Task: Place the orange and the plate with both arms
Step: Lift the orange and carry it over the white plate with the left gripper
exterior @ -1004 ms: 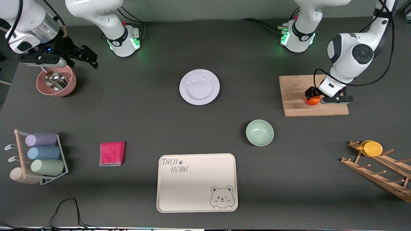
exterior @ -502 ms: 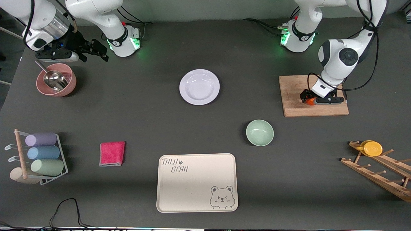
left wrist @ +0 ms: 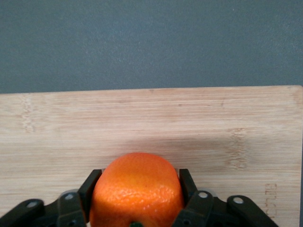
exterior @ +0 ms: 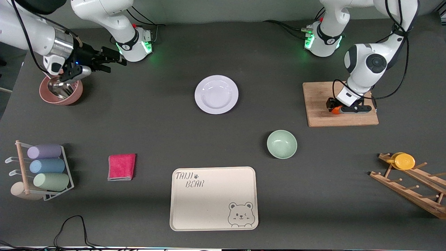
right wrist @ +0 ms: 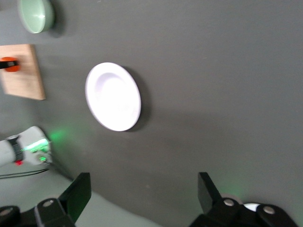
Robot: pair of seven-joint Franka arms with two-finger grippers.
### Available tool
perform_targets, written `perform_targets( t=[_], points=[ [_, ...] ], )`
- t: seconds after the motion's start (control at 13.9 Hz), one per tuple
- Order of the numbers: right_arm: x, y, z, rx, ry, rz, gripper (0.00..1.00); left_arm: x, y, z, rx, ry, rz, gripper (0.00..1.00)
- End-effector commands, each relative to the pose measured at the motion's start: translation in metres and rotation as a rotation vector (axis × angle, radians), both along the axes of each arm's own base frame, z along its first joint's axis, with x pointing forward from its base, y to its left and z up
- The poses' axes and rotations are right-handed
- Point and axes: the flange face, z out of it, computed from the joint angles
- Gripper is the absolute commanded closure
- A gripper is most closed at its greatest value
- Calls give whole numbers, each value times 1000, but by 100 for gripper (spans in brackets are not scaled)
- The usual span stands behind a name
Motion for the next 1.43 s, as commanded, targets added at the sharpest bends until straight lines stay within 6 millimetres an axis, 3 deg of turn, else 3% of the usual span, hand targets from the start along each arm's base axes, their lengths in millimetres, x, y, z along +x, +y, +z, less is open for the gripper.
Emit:
perform_targets(
  t=[0.0,0.36,0.57,0.72,0.86,1.08,1.22,1.36],
  points=[
    [-12,7,-44,170,-25,4,0,-11,1,-1,1,-1,-8,99],
    [-28,13,-119,384,-18,-25,0,-2,0,12,-1,-32,-14,100],
    [-33,0,-176,480,-35,-17,0,21,0,45,0,7,-16,100],
    [-36,-4,-209,524,-54,-10,0,46,0,89,4,113,-10,100],
    [-45,1,-240,600,-55,-29,0,80,-4,159,8,230,-9,100],
    [-55,3,-275,653,-85,-23,0,114,-38,266,-51,318,-17,100],
    [-63,3,-303,688,-98,-38,0,122,-64,311,-110,328,-17,100],
    [-71,3,-324,701,-97,-57,0,120,-96,338,-161,330,15,100]
  ],
)
